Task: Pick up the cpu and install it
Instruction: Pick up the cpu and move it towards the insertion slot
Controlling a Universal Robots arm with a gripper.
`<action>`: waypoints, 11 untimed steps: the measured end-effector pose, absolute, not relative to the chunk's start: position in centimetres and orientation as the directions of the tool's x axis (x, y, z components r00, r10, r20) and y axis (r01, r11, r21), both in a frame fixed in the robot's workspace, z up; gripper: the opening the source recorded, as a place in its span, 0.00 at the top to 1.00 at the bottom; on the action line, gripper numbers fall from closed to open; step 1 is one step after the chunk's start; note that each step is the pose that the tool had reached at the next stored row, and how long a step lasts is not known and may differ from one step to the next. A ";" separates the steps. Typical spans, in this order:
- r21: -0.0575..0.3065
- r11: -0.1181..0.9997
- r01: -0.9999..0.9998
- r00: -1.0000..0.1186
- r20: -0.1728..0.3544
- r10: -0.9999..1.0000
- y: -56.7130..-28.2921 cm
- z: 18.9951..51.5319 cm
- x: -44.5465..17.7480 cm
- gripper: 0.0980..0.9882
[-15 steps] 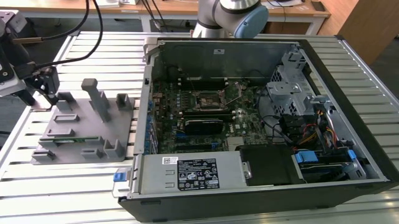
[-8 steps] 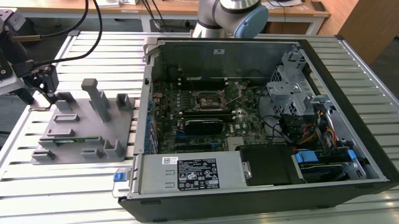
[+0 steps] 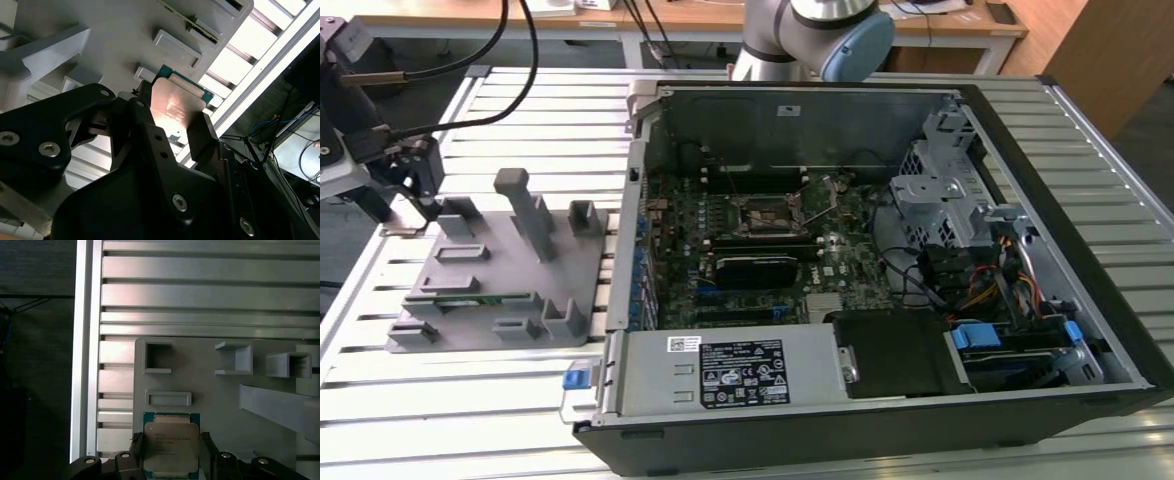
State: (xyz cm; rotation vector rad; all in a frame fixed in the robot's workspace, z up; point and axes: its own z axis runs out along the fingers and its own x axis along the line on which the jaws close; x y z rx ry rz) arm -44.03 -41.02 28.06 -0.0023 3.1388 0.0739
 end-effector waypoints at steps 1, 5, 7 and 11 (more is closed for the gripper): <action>0.047 0.999 -0.002 -1.000 -0.002 -0.001 -41.0 28.1 -44.0 0.52; 0.047 0.999 -0.002 -1.000 -0.002 -0.001 -41.0 28.1 -44.0 0.52; 0.047 0.999 -0.001 -1.000 -0.002 -0.001 -41.0 28.3 -44.0 0.52; 0.047 0.999 -0.002 -1.000 -0.002 -0.001 -41.0 28.6 -44.0 0.52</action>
